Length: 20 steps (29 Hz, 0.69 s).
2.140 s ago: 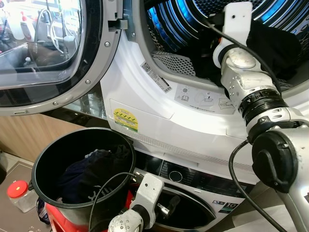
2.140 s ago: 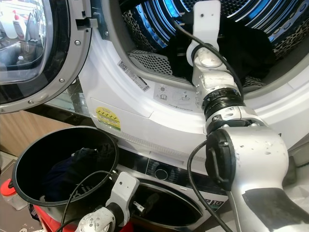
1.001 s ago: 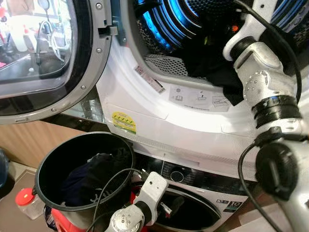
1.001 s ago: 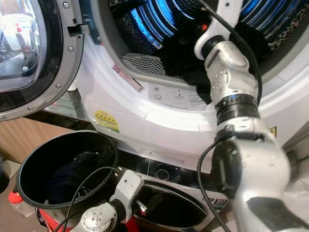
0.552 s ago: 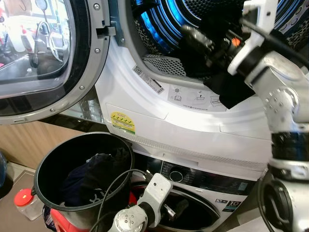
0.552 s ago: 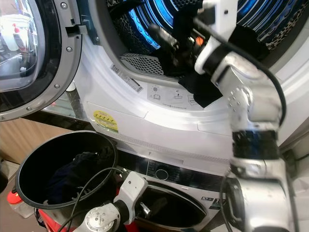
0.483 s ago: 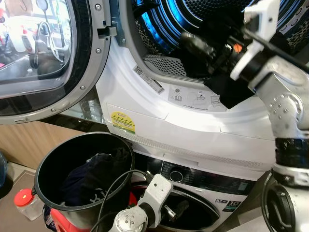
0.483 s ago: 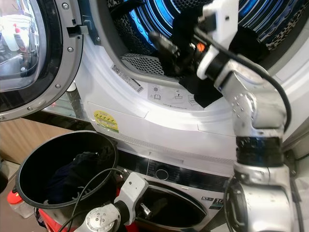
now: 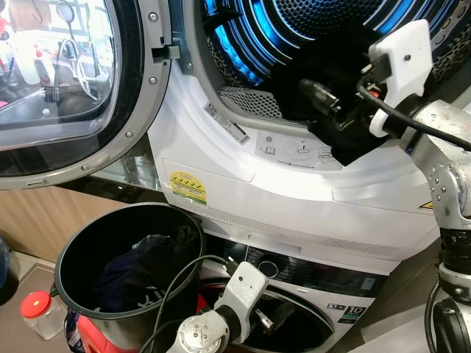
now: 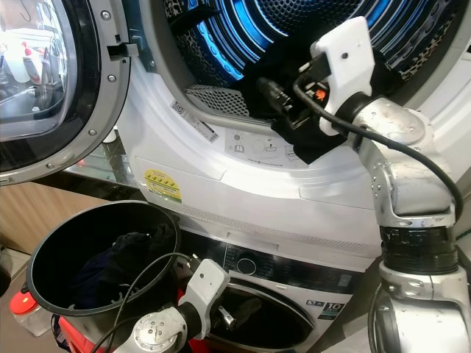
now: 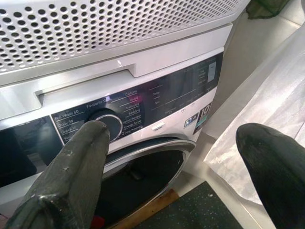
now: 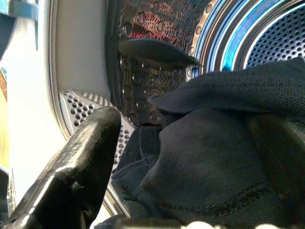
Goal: Clothes washing
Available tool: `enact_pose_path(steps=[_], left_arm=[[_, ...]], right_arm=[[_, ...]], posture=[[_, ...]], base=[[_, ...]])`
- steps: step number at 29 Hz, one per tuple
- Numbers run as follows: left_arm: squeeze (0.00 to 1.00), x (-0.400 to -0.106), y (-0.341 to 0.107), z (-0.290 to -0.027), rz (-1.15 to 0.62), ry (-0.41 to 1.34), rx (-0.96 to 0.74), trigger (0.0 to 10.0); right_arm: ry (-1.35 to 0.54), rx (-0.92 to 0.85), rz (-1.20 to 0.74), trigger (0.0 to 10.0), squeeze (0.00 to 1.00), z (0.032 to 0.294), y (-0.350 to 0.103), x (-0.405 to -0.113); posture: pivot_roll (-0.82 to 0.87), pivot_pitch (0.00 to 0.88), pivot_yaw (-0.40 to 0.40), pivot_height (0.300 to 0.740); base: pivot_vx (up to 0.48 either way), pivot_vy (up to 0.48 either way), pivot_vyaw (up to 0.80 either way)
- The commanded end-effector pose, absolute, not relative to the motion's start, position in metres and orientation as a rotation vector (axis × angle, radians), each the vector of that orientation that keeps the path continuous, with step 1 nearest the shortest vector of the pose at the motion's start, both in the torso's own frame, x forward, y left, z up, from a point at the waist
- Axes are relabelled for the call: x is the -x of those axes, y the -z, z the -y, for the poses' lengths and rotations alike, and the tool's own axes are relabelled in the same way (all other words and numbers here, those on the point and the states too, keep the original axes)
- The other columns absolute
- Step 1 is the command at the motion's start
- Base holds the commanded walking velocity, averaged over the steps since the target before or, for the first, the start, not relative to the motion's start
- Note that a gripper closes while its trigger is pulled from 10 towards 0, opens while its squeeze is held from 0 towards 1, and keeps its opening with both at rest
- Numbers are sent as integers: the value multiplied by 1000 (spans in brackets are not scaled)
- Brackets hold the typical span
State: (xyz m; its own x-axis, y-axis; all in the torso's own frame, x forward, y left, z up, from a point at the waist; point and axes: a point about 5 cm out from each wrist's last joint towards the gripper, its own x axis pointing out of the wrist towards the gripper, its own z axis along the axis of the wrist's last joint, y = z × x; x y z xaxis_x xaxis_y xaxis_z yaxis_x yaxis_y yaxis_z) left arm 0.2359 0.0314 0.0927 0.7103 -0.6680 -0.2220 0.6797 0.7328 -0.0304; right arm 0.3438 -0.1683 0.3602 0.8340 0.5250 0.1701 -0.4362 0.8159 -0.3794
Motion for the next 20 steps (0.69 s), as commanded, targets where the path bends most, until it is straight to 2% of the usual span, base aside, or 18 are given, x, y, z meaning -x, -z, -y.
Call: enact_pose_path(steps=[1,10,20], left_arm=[[0,-235,-91,-30,-233,763,-41,10000],[0,-234,-89,-27,-232,782,-30,10000],[0,-233,-91,-24,-218,818,-20,10000]], right_arm=[[-521,335,326,10000,0,171,-376,-336],[-819,215,366,10000,0,171,-370,-291],[-990,262,312,10000,0,182,-337,-270]], posture=[[64,27,-35,740],[45,27,-35,740],[40,23,-35,740]], base=[[0,0,0],[0,0,0],[0,0,0]])
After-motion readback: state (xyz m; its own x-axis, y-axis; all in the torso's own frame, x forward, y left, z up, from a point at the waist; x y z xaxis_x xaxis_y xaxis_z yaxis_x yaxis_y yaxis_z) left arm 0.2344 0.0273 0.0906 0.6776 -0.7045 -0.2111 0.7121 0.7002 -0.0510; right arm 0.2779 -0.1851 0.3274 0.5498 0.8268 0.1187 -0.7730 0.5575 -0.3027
